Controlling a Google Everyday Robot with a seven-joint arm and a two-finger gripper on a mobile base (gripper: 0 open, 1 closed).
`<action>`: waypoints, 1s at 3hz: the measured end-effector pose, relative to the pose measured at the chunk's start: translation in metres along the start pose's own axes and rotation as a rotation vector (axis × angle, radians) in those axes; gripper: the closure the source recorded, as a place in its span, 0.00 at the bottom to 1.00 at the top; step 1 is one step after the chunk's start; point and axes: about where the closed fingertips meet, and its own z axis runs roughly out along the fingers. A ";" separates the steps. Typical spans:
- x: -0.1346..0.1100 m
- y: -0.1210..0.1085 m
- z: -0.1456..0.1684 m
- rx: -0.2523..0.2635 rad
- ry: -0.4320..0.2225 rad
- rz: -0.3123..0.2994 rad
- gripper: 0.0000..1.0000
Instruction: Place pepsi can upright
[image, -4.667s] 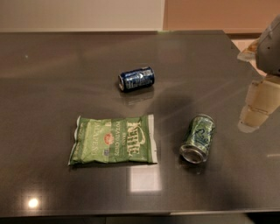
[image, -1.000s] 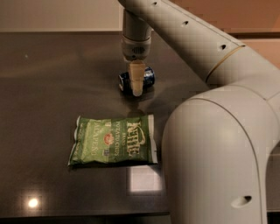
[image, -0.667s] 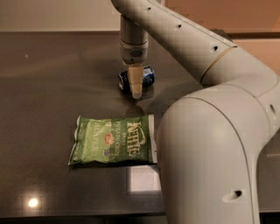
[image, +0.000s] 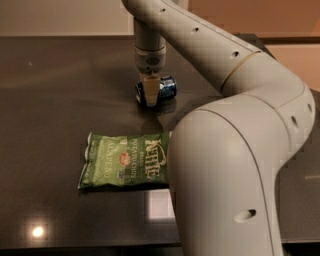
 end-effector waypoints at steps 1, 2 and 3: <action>-0.003 -0.003 -0.008 0.000 -0.019 0.010 0.64; -0.004 -0.001 -0.029 0.023 -0.099 0.042 0.87; -0.003 0.010 -0.056 0.053 -0.238 0.095 1.00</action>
Offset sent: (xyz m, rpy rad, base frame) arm -0.0291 -0.0167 0.0638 0.1520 0.0950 -0.0730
